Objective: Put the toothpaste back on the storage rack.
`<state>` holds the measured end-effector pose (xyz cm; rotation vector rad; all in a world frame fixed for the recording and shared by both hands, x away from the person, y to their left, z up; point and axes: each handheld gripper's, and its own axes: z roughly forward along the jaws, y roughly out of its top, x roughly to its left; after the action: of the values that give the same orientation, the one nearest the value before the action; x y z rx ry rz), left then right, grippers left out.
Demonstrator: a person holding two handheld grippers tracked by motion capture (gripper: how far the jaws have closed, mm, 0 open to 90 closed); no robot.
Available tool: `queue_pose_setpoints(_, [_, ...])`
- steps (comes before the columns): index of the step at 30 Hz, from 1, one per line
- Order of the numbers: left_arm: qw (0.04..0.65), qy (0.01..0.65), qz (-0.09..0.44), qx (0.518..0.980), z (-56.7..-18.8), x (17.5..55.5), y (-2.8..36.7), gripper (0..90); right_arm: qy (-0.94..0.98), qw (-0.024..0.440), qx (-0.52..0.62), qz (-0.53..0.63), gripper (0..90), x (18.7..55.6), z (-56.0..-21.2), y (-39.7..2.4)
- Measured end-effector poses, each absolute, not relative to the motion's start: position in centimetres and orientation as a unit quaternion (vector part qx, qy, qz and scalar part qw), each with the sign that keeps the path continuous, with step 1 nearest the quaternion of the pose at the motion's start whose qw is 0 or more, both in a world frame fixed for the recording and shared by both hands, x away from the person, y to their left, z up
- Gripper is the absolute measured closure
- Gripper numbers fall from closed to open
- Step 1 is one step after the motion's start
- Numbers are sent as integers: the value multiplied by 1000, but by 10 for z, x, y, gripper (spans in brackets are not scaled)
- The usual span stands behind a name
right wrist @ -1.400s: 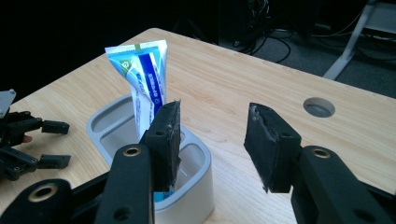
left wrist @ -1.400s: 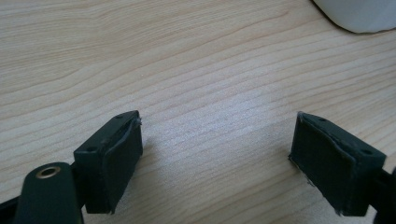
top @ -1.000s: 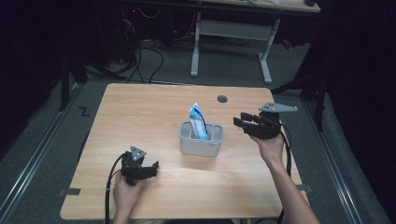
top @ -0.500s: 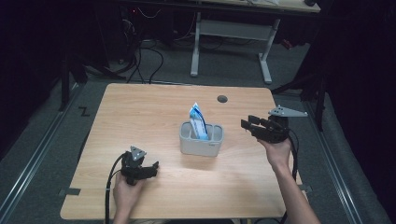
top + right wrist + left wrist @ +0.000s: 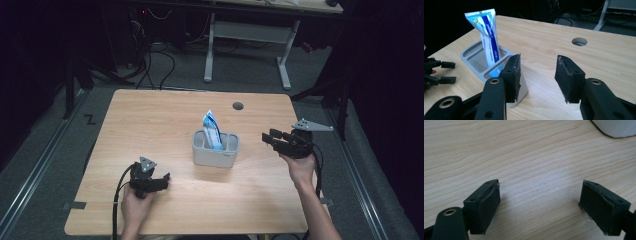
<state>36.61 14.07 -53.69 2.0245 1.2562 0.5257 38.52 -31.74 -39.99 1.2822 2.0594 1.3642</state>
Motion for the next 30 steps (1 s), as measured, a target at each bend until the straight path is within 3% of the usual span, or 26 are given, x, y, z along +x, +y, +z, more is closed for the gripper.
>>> queue_pose_setpoints(30, [343, 483, 202, 780, -537, 366, 141, 170, 730, 163, 479, 460, 552, 377, -444, -324])
